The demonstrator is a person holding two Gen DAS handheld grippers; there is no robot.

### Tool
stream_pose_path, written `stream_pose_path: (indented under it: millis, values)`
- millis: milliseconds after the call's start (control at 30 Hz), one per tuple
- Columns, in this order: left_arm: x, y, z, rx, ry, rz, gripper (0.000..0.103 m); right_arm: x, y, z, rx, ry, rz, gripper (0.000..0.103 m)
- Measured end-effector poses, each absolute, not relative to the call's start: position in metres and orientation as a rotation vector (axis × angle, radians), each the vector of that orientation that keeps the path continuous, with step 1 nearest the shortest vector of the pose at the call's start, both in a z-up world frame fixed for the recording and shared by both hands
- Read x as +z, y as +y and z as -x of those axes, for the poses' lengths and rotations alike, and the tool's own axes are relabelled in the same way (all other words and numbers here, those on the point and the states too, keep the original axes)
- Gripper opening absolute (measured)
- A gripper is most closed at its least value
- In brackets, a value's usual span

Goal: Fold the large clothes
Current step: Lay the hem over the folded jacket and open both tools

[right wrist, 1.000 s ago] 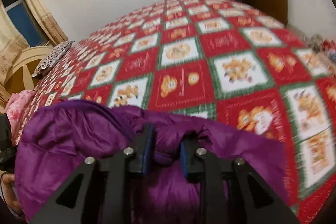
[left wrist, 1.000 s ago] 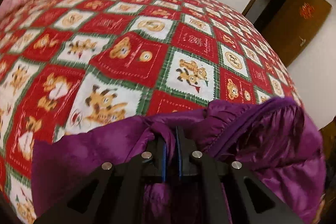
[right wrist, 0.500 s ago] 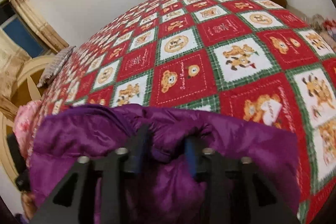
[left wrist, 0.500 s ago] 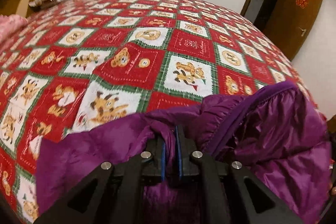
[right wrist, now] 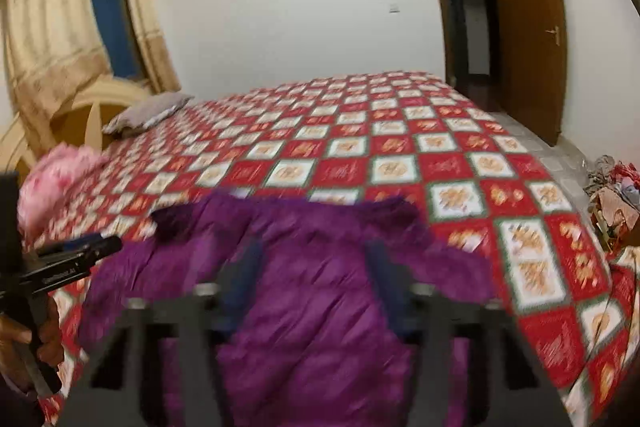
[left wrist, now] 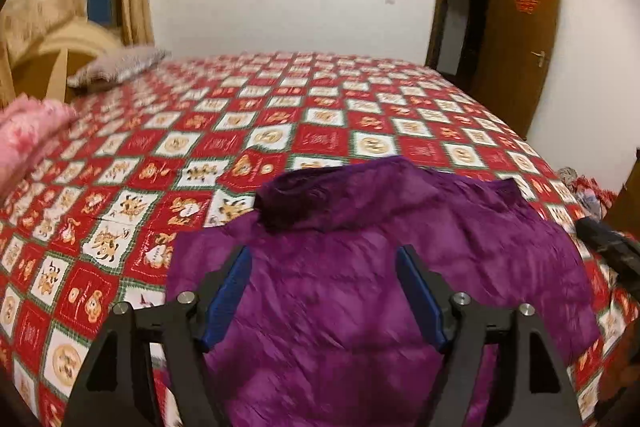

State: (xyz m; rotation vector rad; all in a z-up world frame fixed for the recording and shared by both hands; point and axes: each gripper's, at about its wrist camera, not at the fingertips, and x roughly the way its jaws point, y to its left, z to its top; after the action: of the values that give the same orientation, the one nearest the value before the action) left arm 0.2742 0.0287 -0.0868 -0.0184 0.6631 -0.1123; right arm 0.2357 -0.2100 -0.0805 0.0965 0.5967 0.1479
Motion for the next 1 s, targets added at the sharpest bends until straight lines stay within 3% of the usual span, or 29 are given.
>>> stream_pose_path:
  millis: [300, 500, 700, 833, 1000]
  values:
    - [-0.149, -0.015, -0.268, -0.063, 0.773, -0.108, 0.075, -0.155, -0.187, -0.229, 0.117, 0.750, -0.085, 0.034]
    - [-0.165, -0.010, -0.262, -0.063, 0.730, -0.082, 0.079, -0.180, -0.188, -0.232, 0.103, 0.742, -0.046, 0.034]
    - [-0.143, 0.034, -0.226, 0.011, 0.688, -0.008, 0.079, -0.164, -0.189, -0.224, 0.080, 0.760, -0.022, 0.034]
    - [-0.136, 0.085, -0.198, 0.161, 0.629, 0.076, 0.079, -0.119, -0.176, -0.195, 0.097, 0.574, 0.005, 0.033]
    - [-0.153, 0.122, -0.184, 0.214, 0.655, 0.287, 0.079, -0.106, -0.139, -0.210, 0.165, 0.545, 0.035, 0.033]
